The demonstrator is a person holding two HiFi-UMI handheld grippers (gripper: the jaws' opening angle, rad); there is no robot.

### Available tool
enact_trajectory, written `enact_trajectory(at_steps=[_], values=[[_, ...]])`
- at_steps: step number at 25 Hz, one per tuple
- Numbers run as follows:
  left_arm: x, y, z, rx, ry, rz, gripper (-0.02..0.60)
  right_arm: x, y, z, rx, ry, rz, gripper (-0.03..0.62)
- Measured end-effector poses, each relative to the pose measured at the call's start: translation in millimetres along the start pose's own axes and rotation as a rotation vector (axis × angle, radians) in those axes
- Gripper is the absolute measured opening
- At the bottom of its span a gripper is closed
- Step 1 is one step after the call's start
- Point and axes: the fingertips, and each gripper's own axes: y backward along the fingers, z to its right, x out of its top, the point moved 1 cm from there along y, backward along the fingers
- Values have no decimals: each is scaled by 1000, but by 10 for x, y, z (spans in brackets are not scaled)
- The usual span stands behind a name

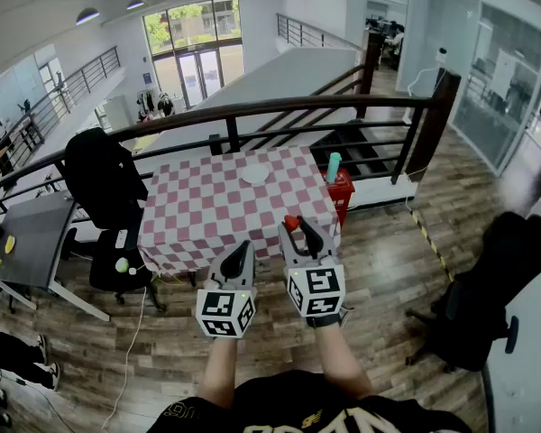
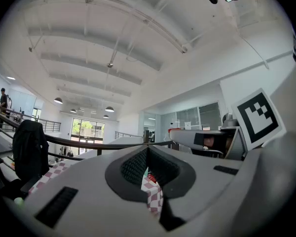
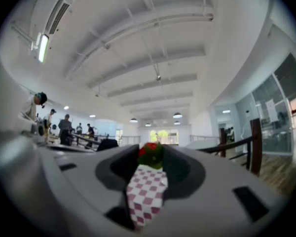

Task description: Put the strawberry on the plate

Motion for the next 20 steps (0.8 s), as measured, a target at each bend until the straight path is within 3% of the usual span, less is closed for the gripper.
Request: enact_trajectory(at_steps=[3,10,16,20], values=[[-10,-109,105,-1,3,3,9,-26,20,86,11,6,-7,152],[193,-145,248,73,-44,111,9,-129,134,354,15,-16,-18,152],[35,-171,357,78,-34,109,8,-253,163,582,-25,39,-35,152],[-77,-331,426,24,-14,68,8,-284,114,599,-10,23,-35,152]])
